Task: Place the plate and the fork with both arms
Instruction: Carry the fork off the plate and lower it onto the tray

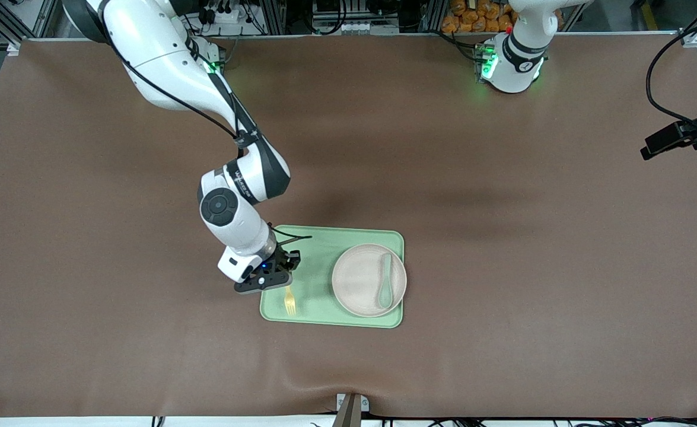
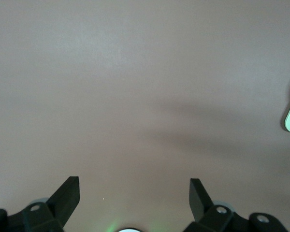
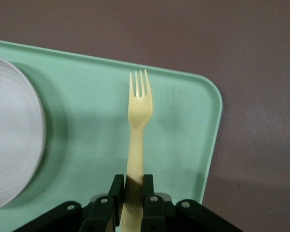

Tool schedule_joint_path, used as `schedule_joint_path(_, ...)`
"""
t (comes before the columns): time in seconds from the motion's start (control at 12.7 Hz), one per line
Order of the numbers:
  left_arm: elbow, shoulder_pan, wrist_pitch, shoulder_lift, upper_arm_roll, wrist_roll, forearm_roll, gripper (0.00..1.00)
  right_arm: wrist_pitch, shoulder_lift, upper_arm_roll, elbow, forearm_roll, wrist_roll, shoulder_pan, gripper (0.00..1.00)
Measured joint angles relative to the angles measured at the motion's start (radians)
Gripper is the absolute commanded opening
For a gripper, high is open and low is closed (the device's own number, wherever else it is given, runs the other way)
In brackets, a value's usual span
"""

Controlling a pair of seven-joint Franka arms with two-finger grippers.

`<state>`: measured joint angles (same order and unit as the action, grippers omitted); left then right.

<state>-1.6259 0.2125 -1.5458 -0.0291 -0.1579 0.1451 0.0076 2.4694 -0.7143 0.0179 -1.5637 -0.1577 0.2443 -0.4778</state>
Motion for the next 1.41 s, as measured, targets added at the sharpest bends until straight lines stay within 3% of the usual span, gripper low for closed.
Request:
schedule_joint_path(0.47, -0.002, -0.002, -0.045, 0.002, -0.001, 0.000, 0.000, 1.00, 0.010, 0.008, -0.010, -0.050, -0.015, 0.257, -0.003, 0.00)
schedule_joint_path(1.26, -0.004, -0.005, -0.057, 0.007, -0.027, 0.000, 0.000, 1.00, 0.105, -0.024, -0.013, -0.083, -0.016, 0.271, -0.007, 0.00)
schedule_joint_path(1.33, -0.004, -0.006, -0.057, 0.007, -0.029, 0.000, 0.000, 1.00, 0.105, -0.030, -0.013, -0.083, -0.016, 0.271, -0.007, 0.26)
schedule_joint_path(1.41, -0.004, -0.006, -0.057, 0.007, -0.030, 0.000, 0.000, 1.00, 0.105, -0.034, -0.013, -0.083, -0.016, 0.271, -0.007, 0.82)
